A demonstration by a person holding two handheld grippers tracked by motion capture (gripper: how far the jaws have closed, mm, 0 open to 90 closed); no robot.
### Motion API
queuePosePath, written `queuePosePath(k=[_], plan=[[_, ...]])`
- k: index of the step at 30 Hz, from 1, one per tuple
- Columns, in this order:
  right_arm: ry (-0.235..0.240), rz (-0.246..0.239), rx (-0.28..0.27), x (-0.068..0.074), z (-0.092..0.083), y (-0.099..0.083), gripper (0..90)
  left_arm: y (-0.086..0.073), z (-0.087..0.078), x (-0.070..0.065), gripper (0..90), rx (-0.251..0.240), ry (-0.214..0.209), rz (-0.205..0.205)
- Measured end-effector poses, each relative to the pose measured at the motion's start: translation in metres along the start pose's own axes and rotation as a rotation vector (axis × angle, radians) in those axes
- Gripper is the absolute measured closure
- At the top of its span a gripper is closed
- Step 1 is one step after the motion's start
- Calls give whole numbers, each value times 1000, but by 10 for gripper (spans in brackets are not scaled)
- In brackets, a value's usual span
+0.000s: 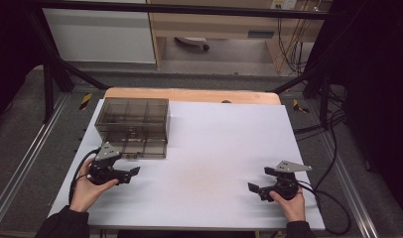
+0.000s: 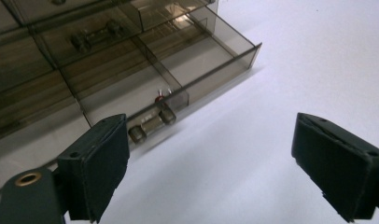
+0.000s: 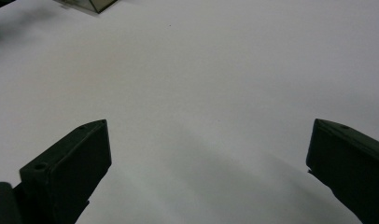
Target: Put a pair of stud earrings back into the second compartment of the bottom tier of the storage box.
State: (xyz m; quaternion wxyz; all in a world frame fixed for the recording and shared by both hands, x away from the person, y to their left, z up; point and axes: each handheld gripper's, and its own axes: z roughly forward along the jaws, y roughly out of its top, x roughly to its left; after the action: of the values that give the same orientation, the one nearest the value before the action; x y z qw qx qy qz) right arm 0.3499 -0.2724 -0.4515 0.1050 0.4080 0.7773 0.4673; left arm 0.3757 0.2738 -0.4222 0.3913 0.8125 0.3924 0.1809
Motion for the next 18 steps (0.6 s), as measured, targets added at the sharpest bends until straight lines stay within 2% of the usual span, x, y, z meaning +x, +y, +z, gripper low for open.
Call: queuePosePath(k=[13, 18], plan=[[0, -1, 11, 1, 1, -1, 7, -29, -5, 11, 110, -14, 2, -27], [3, 2, 17, 1, 2, -1, 7, -36, -2, 14, 110, 1, 14, -26]])
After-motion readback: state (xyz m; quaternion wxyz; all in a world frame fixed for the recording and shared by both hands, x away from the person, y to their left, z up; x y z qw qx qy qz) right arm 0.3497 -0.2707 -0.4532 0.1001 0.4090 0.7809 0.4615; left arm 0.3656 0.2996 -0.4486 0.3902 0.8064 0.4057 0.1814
